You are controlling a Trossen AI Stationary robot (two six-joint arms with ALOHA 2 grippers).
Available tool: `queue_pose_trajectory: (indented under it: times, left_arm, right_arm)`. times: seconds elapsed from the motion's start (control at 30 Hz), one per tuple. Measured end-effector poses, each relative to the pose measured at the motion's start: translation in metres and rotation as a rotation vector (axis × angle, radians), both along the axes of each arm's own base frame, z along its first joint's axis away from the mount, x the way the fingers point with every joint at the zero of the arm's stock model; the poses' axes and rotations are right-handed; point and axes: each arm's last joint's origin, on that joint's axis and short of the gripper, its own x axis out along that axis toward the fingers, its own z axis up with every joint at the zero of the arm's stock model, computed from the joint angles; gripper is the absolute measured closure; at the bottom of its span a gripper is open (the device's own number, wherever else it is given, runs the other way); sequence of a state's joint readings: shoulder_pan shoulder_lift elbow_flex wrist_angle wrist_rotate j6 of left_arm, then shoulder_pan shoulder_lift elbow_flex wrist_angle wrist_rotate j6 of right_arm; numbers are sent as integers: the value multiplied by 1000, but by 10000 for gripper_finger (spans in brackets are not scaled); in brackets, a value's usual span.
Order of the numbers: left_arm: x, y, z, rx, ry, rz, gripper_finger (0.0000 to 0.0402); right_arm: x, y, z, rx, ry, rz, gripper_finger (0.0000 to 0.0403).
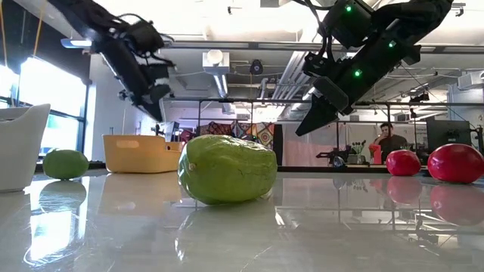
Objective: Sort produce into baskets
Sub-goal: Put the top tomato into the gray bin
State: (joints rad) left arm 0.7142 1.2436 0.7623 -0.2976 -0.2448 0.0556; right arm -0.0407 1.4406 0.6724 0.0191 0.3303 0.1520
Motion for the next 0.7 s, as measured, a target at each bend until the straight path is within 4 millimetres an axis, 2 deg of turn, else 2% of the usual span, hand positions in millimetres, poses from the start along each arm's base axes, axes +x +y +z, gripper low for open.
queue_pose_trajectory:
  times: [0.23,0.37,0.53,0.7]
  left_arm:
    - [-1,-33,-6,145,-250,-181,401]
    - [0,-49,-20,156,-396,-280,401]
    - [1,-67,-36,197,-503,-392,401]
    - [-2,-84,-45,270,-575,-479,401]
  right_arm:
    - [0,0,0,3,-4,-3,389]
    - [0,0,0,5,-7,-4,389]
    - [-1,0,-1,6,13,-4,389]
    - [-2,0,-2,-73,74,73,389]
